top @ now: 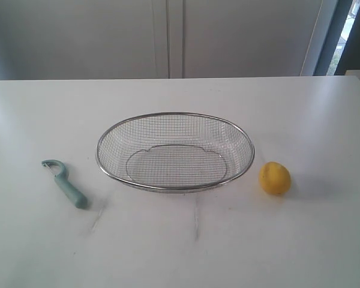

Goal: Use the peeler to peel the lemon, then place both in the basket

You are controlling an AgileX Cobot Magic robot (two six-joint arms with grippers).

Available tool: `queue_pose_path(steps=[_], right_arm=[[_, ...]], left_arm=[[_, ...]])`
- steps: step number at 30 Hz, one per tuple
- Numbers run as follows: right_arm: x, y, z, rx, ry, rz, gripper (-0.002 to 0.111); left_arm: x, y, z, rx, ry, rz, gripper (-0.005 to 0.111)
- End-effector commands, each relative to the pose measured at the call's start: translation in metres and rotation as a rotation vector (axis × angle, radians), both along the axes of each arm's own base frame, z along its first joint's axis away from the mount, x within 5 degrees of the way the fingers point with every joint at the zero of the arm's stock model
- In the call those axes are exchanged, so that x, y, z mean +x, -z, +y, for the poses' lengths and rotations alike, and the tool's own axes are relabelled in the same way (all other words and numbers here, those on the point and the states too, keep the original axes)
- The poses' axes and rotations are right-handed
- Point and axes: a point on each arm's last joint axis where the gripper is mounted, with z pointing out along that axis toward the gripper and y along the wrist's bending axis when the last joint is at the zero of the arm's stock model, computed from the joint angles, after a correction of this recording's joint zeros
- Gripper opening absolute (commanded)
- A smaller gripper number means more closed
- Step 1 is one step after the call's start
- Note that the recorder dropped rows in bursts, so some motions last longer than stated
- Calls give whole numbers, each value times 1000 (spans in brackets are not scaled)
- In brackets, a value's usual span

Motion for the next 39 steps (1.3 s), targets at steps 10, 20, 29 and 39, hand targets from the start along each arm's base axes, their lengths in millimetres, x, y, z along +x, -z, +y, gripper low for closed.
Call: queue_pose_path(steps=[10, 20, 29, 39], right_arm=[[15, -38, 0, -3, -2, 225, 0], [52, -61, 5, -194, -87, 656, 0], [89, -89, 32, -311, -461, 817, 0], [124, -122, 57, -367, -628, 815, 0]], left_arm=[[0, 1, -1, -9, 7, 3, 0], [0, 1, -1, -9, 7, 3, 0], [0, 1, -1, -9, 7, 3, 0], [0, 1, -1, -9, 7, 3, 0]])
